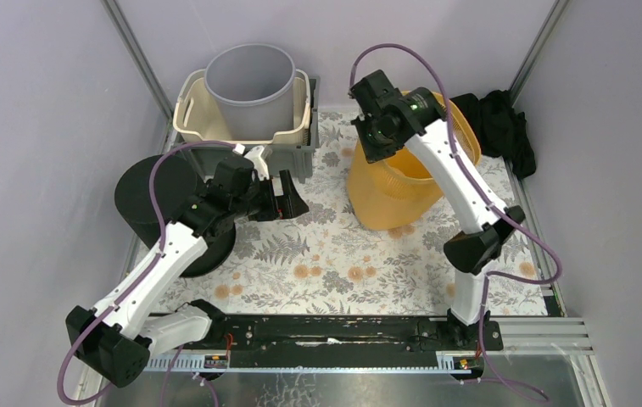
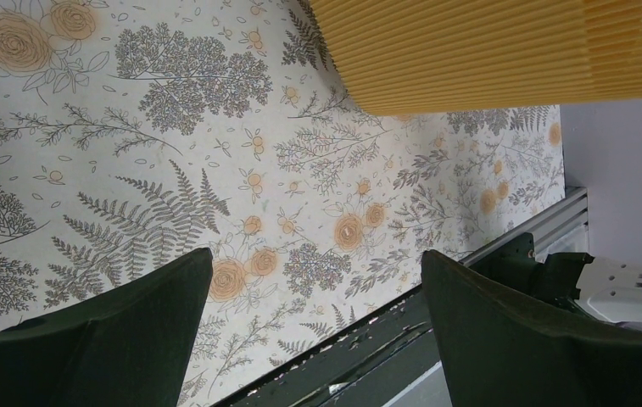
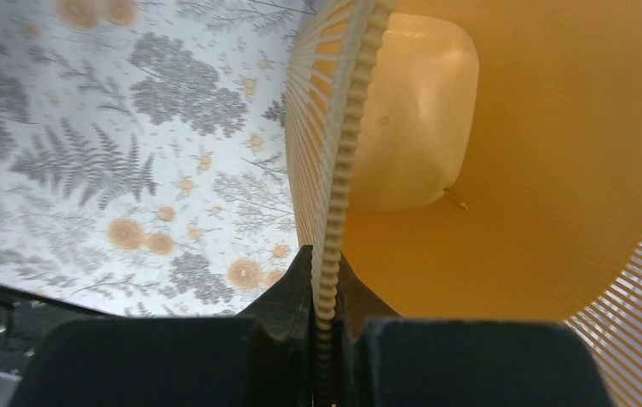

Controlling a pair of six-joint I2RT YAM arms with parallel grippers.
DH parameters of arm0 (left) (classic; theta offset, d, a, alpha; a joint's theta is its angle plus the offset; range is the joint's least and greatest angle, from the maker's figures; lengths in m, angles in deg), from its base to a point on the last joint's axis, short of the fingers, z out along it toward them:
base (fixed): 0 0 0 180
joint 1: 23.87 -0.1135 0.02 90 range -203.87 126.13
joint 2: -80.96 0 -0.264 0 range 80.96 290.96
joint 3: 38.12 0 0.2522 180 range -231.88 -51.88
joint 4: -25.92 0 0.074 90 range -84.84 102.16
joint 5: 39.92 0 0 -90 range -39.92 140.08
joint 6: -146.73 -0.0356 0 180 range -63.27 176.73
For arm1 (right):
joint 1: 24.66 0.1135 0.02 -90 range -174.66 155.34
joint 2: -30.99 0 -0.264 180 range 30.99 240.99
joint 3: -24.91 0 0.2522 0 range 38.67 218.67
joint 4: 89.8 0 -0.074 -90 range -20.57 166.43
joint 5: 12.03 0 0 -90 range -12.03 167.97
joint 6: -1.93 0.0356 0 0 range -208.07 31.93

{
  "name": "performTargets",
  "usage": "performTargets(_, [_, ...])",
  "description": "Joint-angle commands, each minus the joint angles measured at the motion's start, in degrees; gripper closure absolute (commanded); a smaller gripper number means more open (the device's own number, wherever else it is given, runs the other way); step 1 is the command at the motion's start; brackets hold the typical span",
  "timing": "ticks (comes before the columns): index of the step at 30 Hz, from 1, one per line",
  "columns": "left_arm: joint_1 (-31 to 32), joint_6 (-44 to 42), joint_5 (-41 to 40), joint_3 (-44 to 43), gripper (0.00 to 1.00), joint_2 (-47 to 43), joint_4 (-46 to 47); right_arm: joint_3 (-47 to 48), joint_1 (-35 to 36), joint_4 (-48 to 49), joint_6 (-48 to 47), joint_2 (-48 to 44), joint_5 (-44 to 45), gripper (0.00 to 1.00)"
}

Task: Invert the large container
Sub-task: Turn the container upside down at the center of the board.

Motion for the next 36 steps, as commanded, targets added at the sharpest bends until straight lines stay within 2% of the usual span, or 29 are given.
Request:
performTargets(1, [0.43, -0.42, 0.5, -1.53, 0.0, -1.64, 1.2, 1.2, 0.18, 6.17, 0.39, -10.16, -2.01, 1.0])
performTargets(9, [0.37, 0.51, -0.64, -3.27, 0.0, -4.05, 1.33, 0.79, 0.12, 10.53, 2.08, -20.32, -8.45, 1.0])
performTargets(15, [0.29, 0.8, -2.38, -6.06, 0.0, -6.34, 0.2, -8.81, -0.03, 17.3, 4.42, -28.32, -12.1, 1.0])
performTargets(19, [0.26, 0.84, -2.62, -8.02, 0.0, -6.71, -1.09, -10.1, -1.28, 19.83, 5.71, -30.45, -16.68, 1.0])
performTargets(27, [0.29, 0.74, -4.04, -10.22, 0.0, -7.4, -2.46, -19.76, -9.9, 28.83, 9.44, -34.27, -33.6, 1.0])
performTargets(36, [-0.05, 0.12, -4.29, -12.11, 0.0, -7.1, -3.73, -33.08, -22.7, 42.13, 17.24, -38.57, -54.43, 1.0])
